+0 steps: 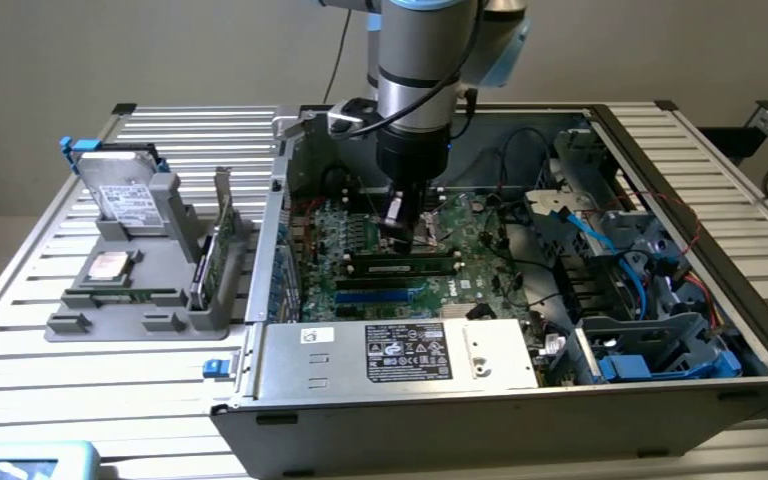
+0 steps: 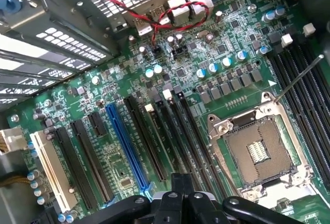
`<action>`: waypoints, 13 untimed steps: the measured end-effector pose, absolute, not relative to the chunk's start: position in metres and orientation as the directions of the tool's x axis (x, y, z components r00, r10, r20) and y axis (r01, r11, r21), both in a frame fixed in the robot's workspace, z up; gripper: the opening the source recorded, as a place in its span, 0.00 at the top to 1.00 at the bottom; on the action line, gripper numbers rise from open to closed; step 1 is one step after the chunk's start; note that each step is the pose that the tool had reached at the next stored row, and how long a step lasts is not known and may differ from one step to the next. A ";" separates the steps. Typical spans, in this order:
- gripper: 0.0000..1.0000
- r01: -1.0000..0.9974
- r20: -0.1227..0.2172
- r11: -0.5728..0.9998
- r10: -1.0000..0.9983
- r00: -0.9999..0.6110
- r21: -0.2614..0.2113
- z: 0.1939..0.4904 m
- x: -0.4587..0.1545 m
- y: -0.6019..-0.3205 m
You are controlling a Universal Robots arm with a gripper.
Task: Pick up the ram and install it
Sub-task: 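Press down the ram until it locks into place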
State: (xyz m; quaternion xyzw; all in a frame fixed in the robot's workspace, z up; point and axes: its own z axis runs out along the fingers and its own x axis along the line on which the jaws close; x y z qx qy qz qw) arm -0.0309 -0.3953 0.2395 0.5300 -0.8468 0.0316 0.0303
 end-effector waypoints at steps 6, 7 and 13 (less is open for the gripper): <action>0.89 -0.863 0.085 0.505 -0.859 -0.504 -0.022 0.239 -0.031 -0.395; 0.89 -0.857 0.084 0.515 -0.853 -0.515 -0.022 0.239 -0.031 -0.395; 0.89 -0.823 0.083 0.567 -0.820 -0.567 -0.026 0.240 -0.031 -0.395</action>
